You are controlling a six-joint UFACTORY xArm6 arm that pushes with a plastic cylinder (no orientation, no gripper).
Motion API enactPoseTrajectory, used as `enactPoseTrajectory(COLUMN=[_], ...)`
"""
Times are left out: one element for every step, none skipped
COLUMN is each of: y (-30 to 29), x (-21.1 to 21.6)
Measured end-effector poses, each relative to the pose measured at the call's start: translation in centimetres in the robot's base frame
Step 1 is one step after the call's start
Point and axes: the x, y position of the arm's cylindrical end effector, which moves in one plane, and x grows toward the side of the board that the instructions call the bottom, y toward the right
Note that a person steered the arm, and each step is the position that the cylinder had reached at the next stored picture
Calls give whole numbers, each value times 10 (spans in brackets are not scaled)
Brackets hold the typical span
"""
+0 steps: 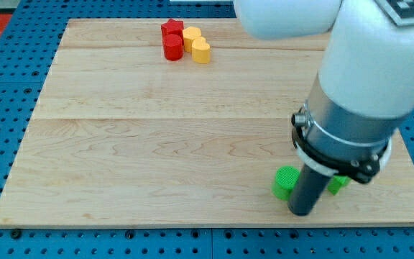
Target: Slide the green circle to the center right
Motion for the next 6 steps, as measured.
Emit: enactPoseTrajectory(y=[-44,-42,-44,-72,-101,-27], x=[-52,-100,-147,-176,-193,-210])
